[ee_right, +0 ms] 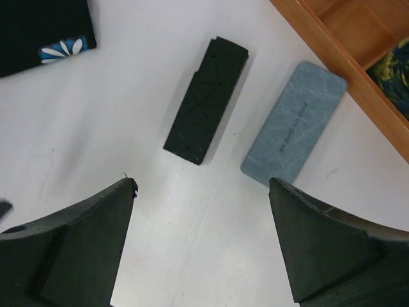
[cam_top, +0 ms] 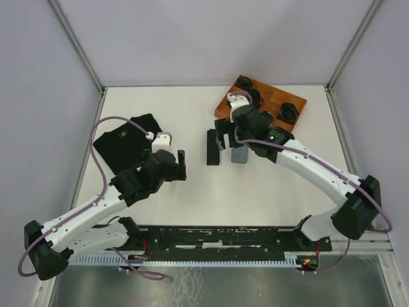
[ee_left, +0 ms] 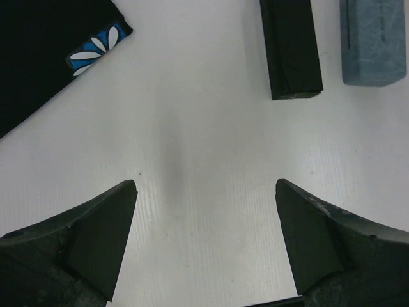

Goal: Organize the sunglasses
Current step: Move the sunglasses case at the center of the board, then reset both arms

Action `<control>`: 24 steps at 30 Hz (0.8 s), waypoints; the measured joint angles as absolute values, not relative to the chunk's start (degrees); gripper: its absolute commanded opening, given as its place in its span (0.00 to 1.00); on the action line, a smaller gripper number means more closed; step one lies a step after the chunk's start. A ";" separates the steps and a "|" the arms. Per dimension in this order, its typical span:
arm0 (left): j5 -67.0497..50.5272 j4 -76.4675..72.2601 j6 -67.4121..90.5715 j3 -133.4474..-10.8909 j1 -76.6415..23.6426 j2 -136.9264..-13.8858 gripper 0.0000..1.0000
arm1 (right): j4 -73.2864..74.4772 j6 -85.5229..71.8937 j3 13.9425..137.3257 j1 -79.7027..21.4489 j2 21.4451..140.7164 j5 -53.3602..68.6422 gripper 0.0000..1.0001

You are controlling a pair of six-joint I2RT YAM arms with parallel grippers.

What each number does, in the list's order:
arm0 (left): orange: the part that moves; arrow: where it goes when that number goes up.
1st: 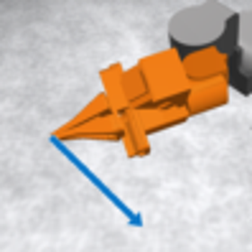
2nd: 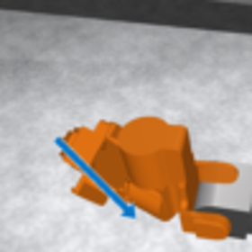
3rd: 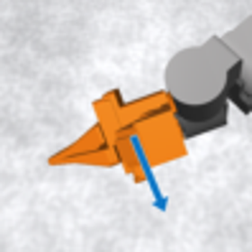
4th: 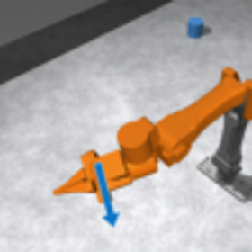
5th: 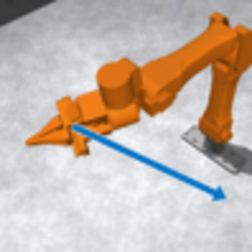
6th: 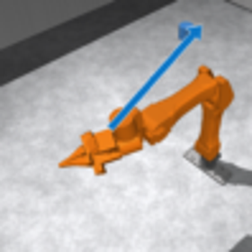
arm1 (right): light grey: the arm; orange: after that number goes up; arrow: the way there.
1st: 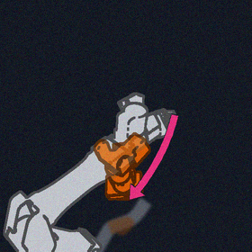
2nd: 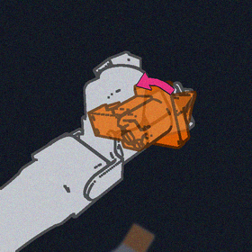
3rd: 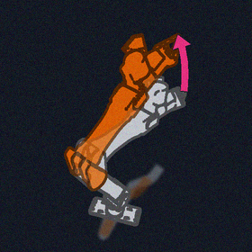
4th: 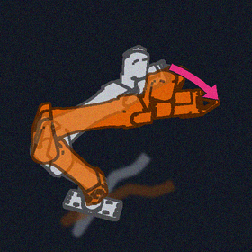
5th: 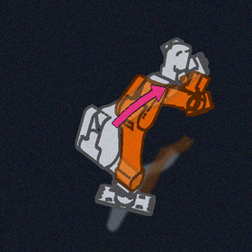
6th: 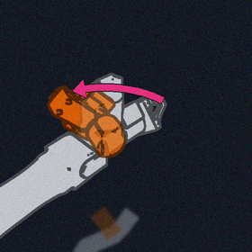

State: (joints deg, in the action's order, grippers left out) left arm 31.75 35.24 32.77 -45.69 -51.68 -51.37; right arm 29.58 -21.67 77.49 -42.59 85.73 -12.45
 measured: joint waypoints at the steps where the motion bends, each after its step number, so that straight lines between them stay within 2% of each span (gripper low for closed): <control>1: 30.76 34.83 32.77 -45.69 -49.74 -52.05 0.97 | 29.43 -21.45 75.29 -42.46 83.33 -12.08 0.94; 3: 28.58 34.02 32.77 -45.71 -45.28 -52.58 0.97 | 30.02 -21.08 70.74 -42.19 78.35 -11.94 0.98; 8: 26.79 34.35 32.75 -47.59 -39.05 -51.51 0.98 | 33.80 -21.78 61.19 -41.71 62.74 -13.30 0.99; 12: 26.79 35.09 32.64 -48.38 -37.93 -48.23 0.98 | 37.08 -23.20 55.96 -41.54 46.54 -15.64 0.99; 17: 26.92 36.34 31.42 -47.77 -37.93 -37.63 0.99 | 41.91 -24.69 52.45 -41.50 30.15 -20.01 0.99; 24: 27.68 37.19 31.20 -45.25 -37.93 -28.47 1.00 | 47.31 -25.28 48.80 -41.47 20.80 -26.13 0.99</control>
State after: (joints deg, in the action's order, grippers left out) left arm 27.68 37.19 31.20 -45.25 -37.93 -28.47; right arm 47.31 -25.28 48.80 -41.47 20.80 -26.13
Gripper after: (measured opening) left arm 0.993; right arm 0.990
